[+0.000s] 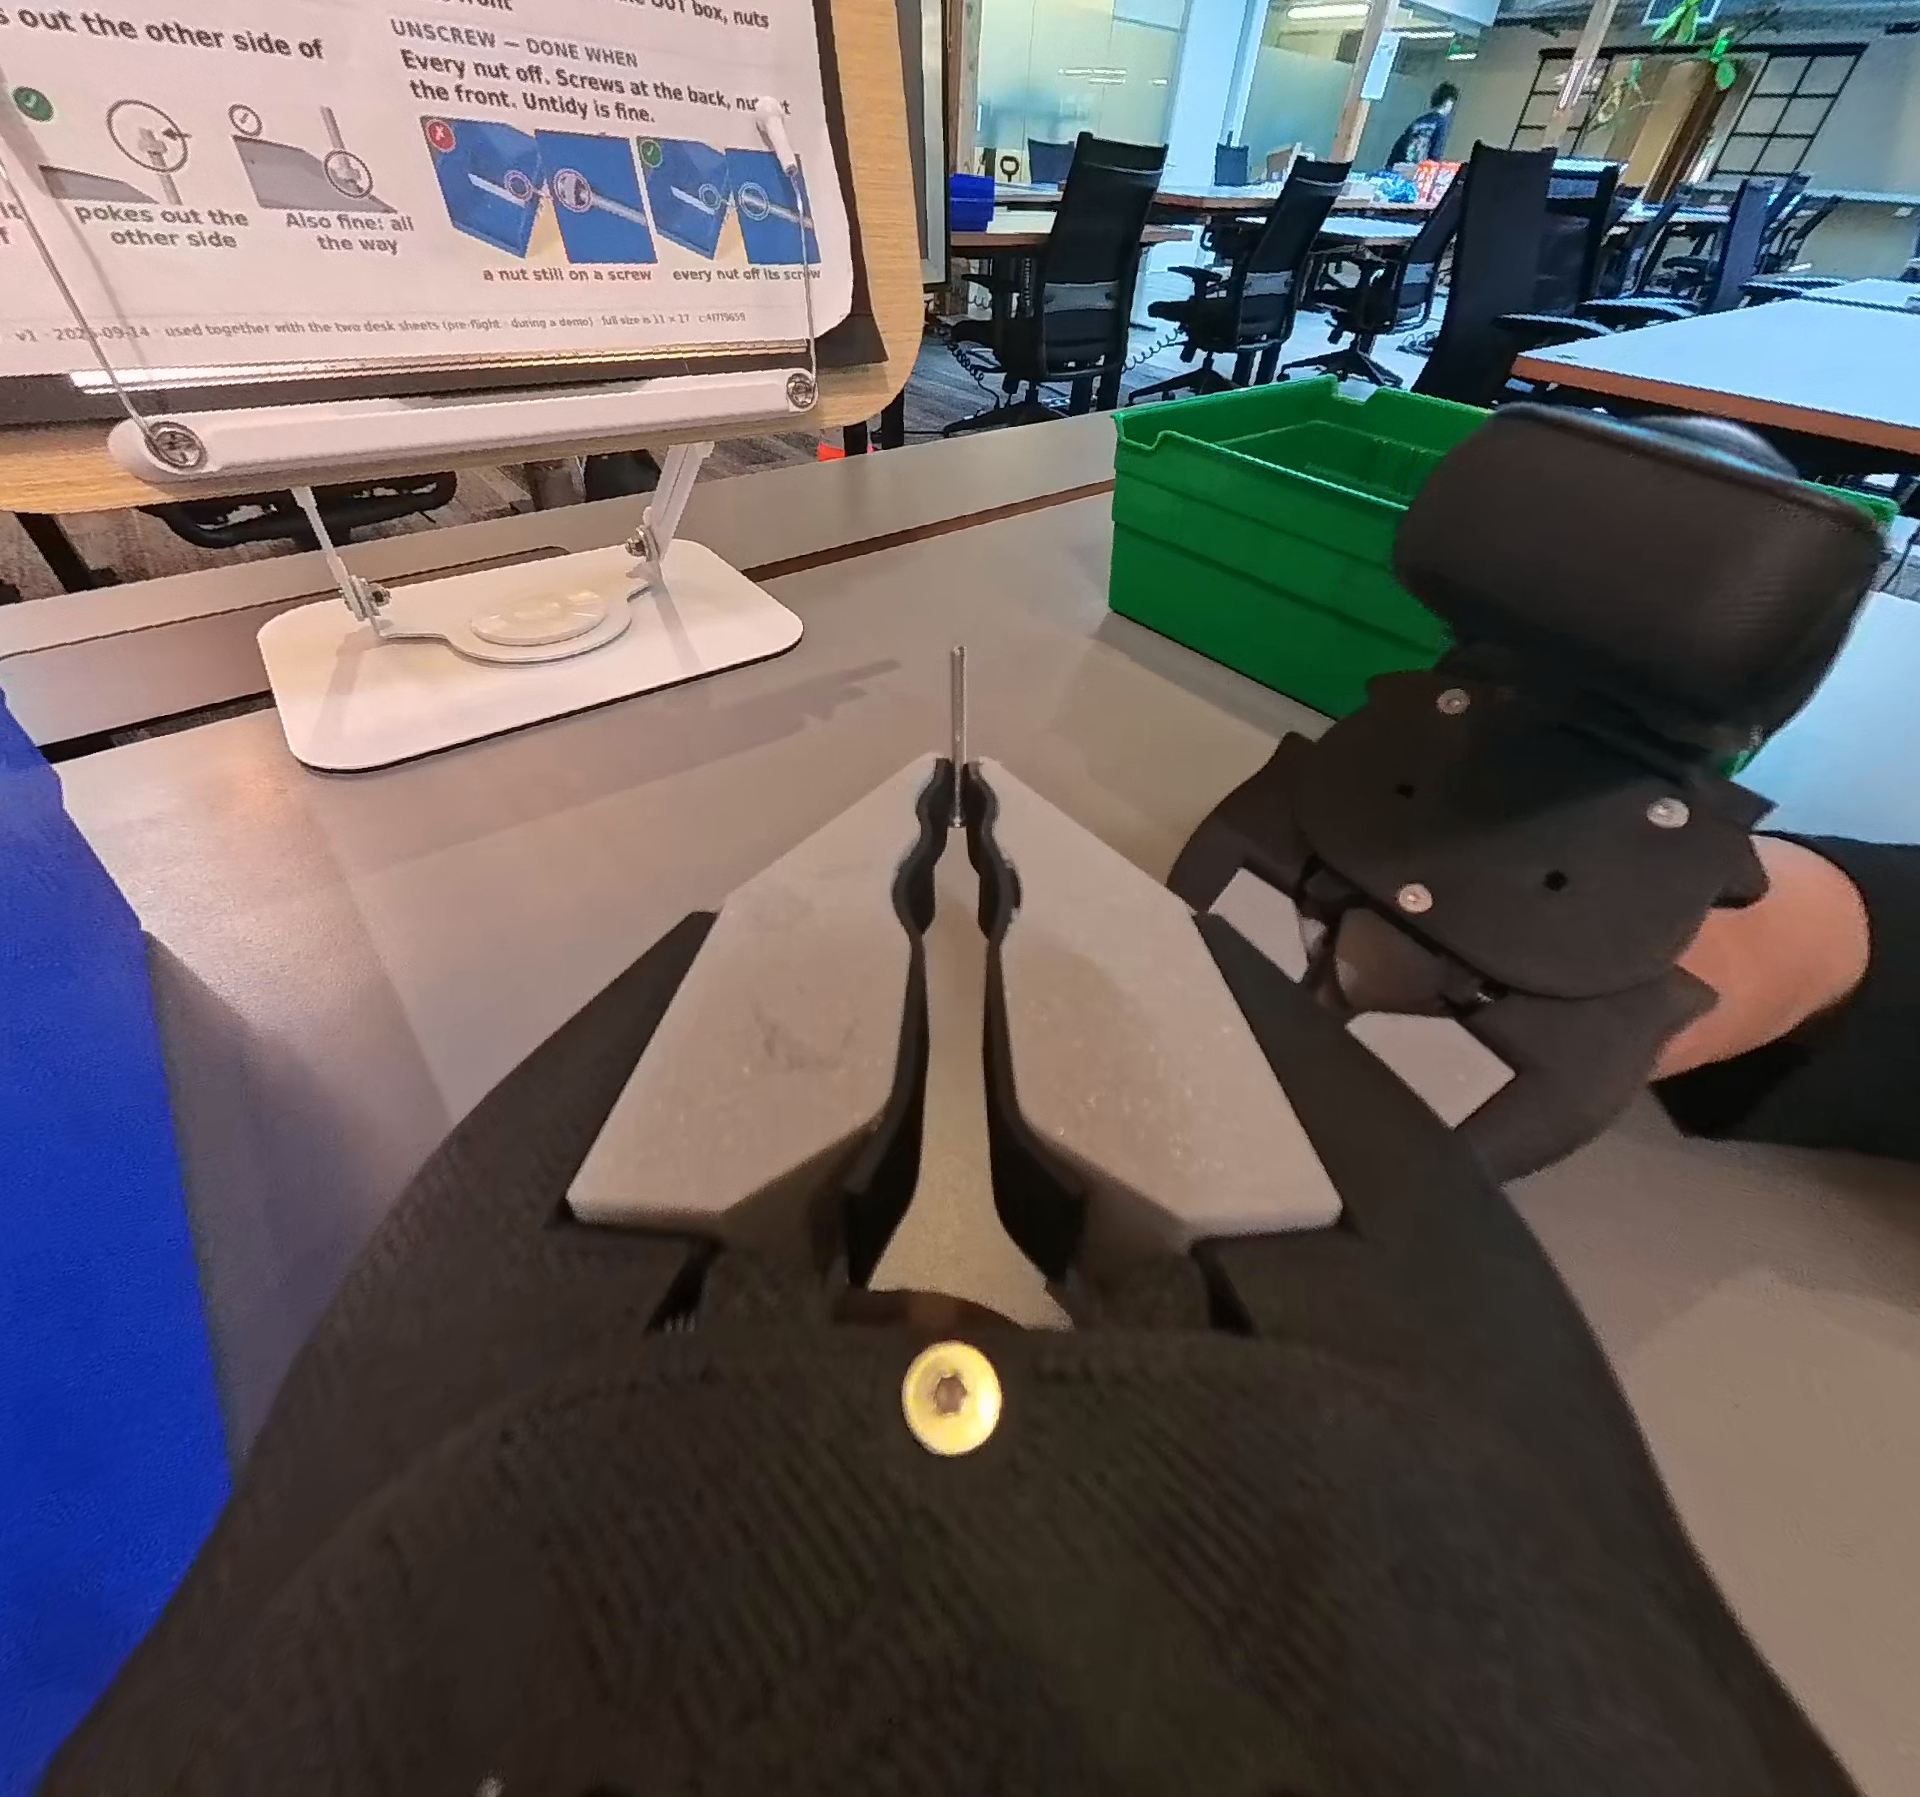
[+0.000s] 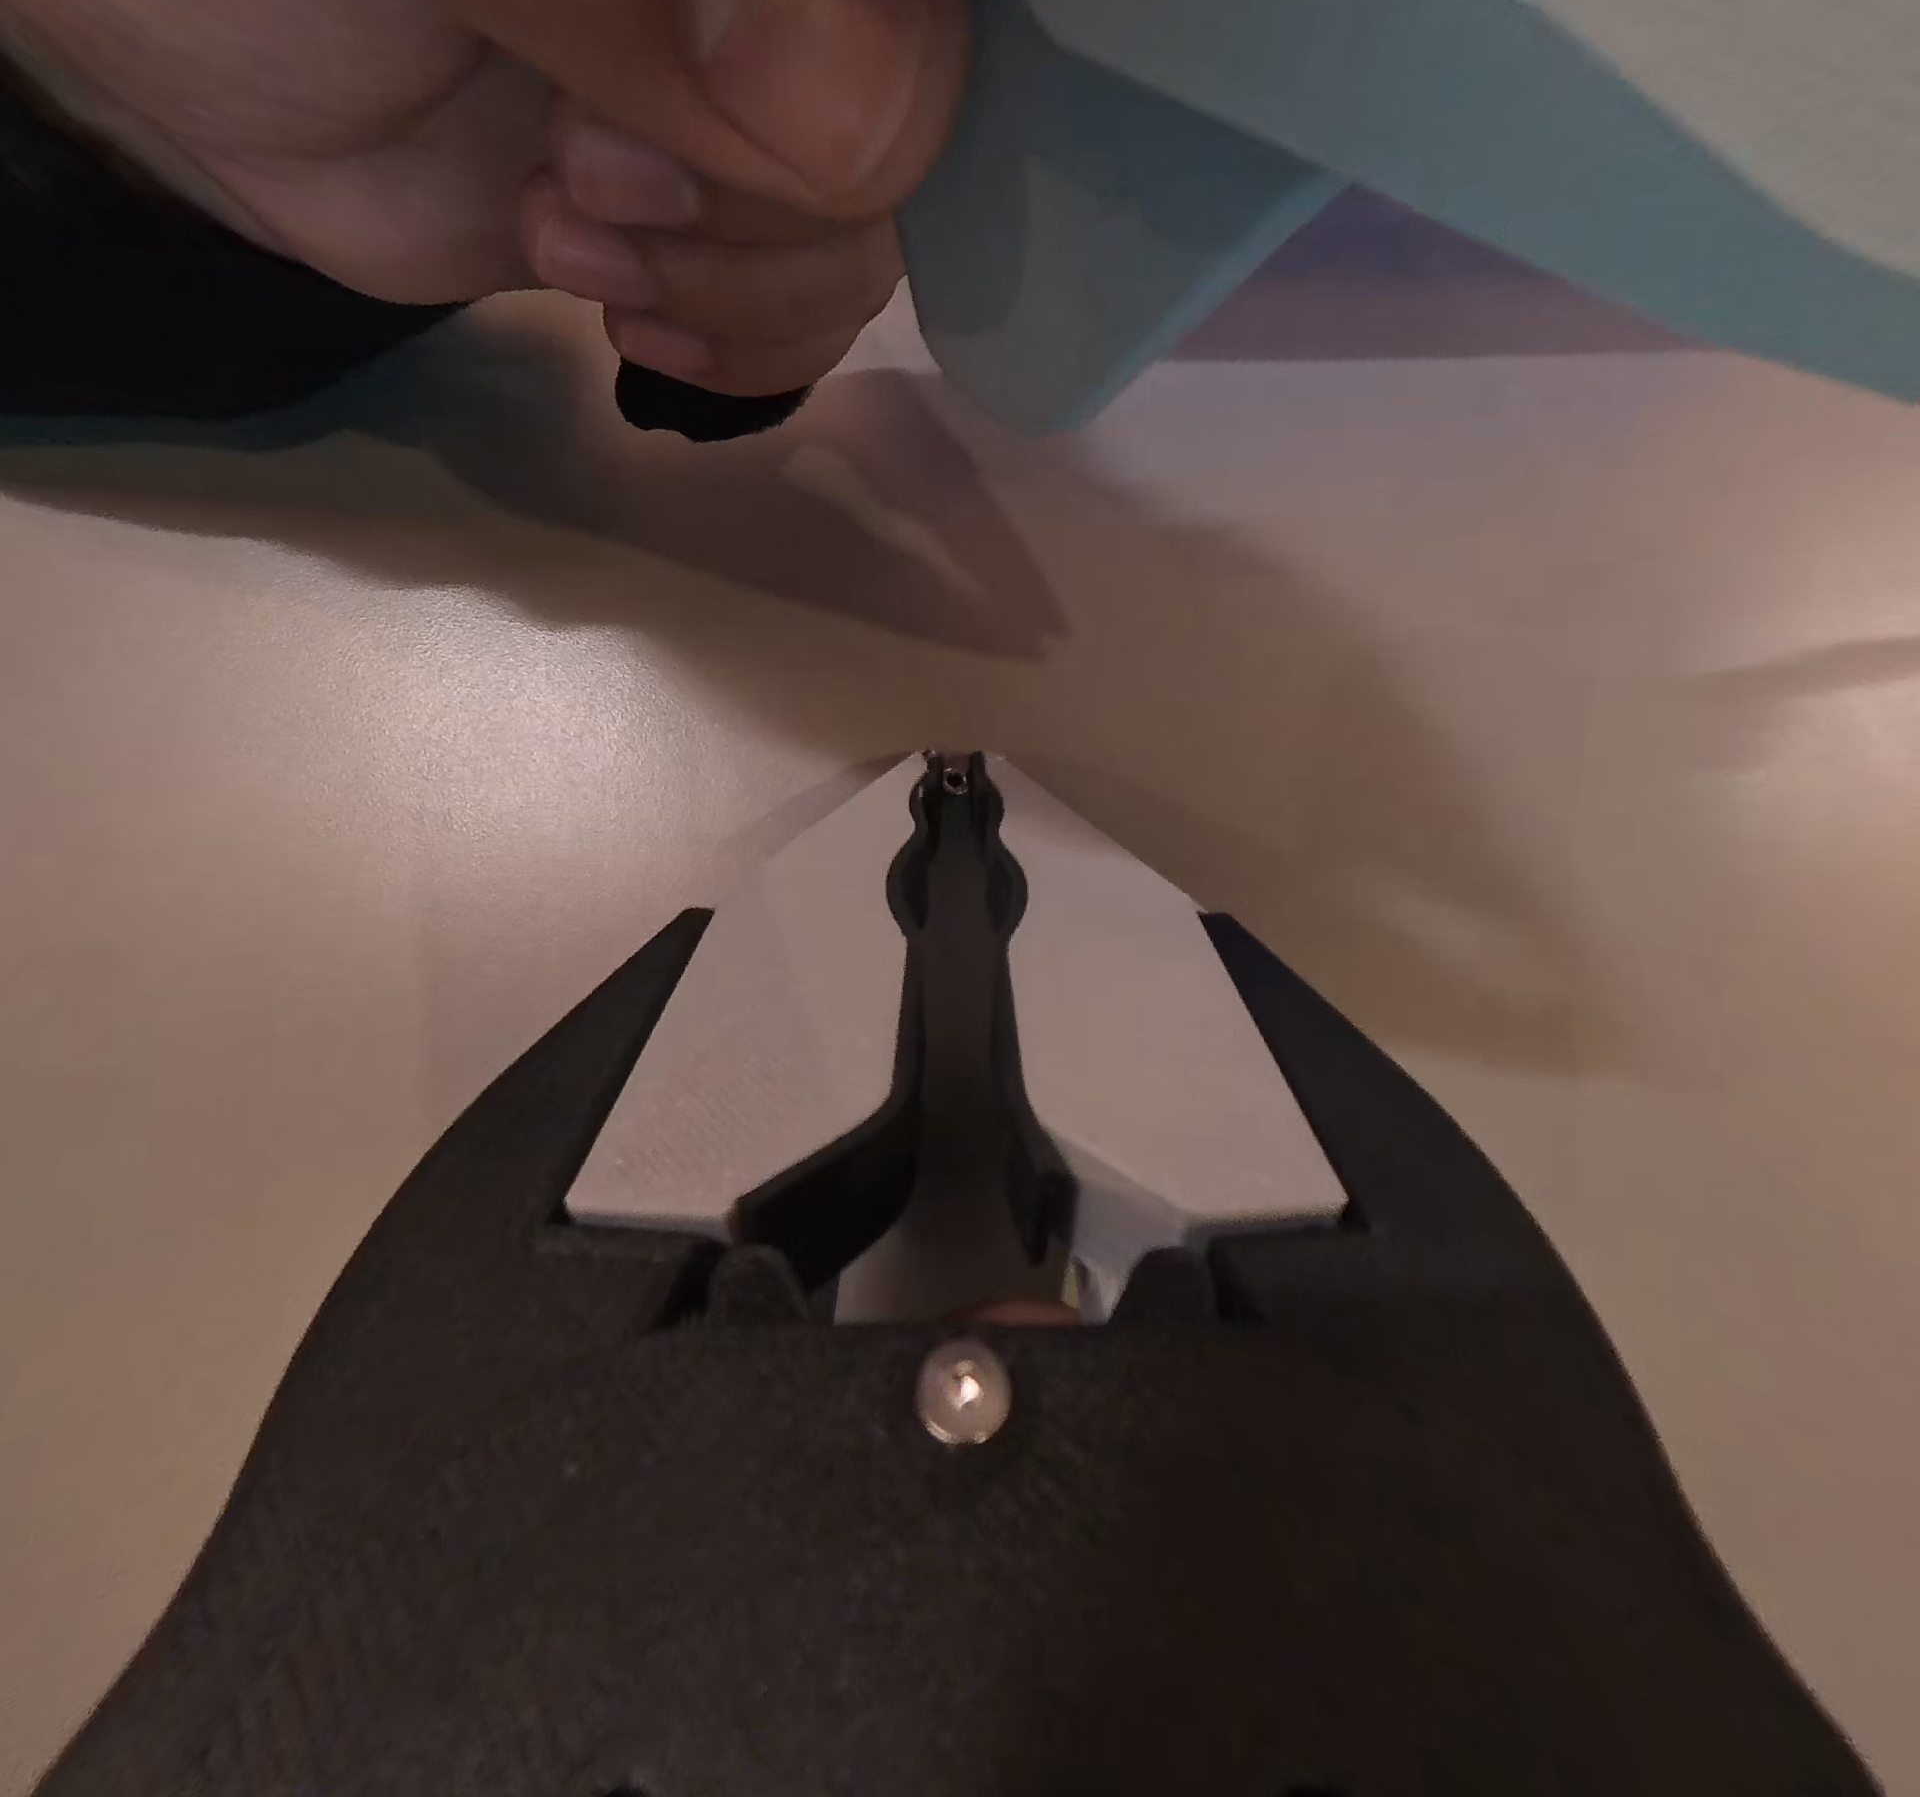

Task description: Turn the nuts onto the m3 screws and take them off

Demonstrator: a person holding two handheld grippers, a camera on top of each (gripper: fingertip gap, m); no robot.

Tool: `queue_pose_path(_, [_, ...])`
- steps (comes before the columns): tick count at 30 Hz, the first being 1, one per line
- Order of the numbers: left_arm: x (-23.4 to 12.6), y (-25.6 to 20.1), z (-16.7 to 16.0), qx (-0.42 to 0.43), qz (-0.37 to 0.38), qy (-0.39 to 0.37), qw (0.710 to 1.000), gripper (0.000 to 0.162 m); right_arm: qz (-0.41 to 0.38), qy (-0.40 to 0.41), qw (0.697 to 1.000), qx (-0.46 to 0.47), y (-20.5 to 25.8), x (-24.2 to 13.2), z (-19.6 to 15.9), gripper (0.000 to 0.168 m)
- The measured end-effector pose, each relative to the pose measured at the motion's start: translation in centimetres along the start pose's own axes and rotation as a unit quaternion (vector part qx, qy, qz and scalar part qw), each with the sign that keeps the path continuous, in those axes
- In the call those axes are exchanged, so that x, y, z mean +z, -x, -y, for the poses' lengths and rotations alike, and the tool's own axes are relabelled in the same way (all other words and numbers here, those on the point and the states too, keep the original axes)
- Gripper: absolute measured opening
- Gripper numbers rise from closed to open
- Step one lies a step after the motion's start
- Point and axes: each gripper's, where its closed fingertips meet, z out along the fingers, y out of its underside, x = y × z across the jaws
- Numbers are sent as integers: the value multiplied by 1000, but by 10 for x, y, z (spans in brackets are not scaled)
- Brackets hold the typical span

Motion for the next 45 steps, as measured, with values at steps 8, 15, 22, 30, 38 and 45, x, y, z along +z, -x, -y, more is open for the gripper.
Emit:
queue_pose_path(8, [0, 1, -1, 2, 3, 2, 1000, 0, -4, -13, 1000, 9, -3, -8, 5, 2])
queue_pose_path(15, [0, 2, -2, 1, 5, 4, 1000, 0, -9, -18, 1000, 13, -4, -13, 7, 2])
queue_pose_path(22, [1, 3, -3, 1, 7, 5, 1000, 0, -20, -23, 999, 20, -6, -21, 8, 2])
queue_pose_path(30, [0, 3, -2, 0, 7, 5, 1000, 0, -32, -29, 999, 30, -4, -44, 9, 2])
queue_pose_path(38, [1, 2, -4, 1, 6, 7, 1000, 0, -53, -58, 996, 38, -1, -95, 19, 2])
queue_pose_path(45, [3, -1, -6, 4, 3, 13, 1000, 0, -108, -88, 990, 29, -5, -174, 32, 2])
